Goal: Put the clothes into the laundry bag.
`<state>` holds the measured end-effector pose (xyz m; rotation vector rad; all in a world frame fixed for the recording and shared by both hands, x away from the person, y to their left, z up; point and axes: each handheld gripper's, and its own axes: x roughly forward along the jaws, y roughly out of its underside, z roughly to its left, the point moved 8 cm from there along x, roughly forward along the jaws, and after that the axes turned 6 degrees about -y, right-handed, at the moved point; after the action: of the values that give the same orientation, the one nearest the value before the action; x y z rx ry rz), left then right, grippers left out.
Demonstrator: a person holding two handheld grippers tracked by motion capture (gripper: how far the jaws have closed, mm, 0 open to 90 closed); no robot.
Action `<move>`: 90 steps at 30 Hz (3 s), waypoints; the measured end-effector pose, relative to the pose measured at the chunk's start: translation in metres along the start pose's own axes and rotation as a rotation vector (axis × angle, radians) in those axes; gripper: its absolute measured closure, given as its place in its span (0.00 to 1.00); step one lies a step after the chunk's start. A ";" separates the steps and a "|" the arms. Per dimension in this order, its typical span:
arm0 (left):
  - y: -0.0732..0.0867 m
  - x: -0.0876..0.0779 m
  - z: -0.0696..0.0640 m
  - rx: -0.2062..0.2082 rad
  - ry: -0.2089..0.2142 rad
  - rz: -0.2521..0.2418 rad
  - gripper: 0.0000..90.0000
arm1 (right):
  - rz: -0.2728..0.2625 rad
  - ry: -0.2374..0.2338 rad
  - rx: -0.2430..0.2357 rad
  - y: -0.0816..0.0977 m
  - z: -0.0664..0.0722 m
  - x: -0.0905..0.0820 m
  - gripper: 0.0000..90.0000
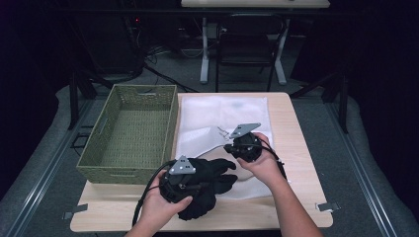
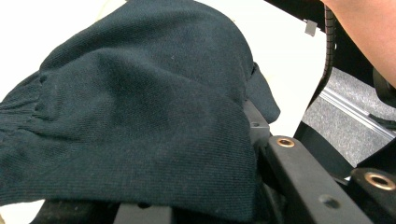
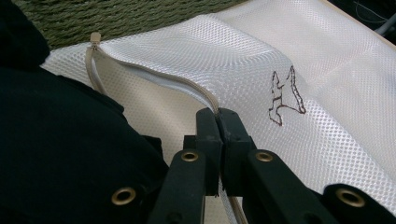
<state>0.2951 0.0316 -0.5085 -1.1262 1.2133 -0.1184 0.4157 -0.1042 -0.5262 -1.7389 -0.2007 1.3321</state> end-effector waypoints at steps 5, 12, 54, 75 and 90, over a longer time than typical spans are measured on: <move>-0.001 0.009 -0.002 0.006 -0.001 0.003 0.81 | -0.003 0.001 0.000 0.000 0.000 0.000 0.98; 0.000 0.021 -0.003 0.003 -0.004 0.003 0.81 | -0.006 0.004 0.002 -0.001 -0.001 -0.001 0.98; 0.019 0.062 -0.009 -0.025 0.031 0.020 0.81 | -0.059 0.027 0.002 -0.011 0.001 -0.016 0.98; -0.005 0.068 0.005 -0.051 0.002 -0.022 0.81 | -0.055 0.023 -0.006 -0.012 0.005 -0.014 0.98; -0.011 0.079 0.012 -0.060 -0.002 -0.024 0.81 | -0.054 0.022 -0.003 -0.011 0.005 -0.013 0.98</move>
<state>0.3428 -0.0149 -0.5549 -1.1926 1.2090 -0.0998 0.4104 -0.1024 -0.5092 -1.7379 -0.2362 1.2736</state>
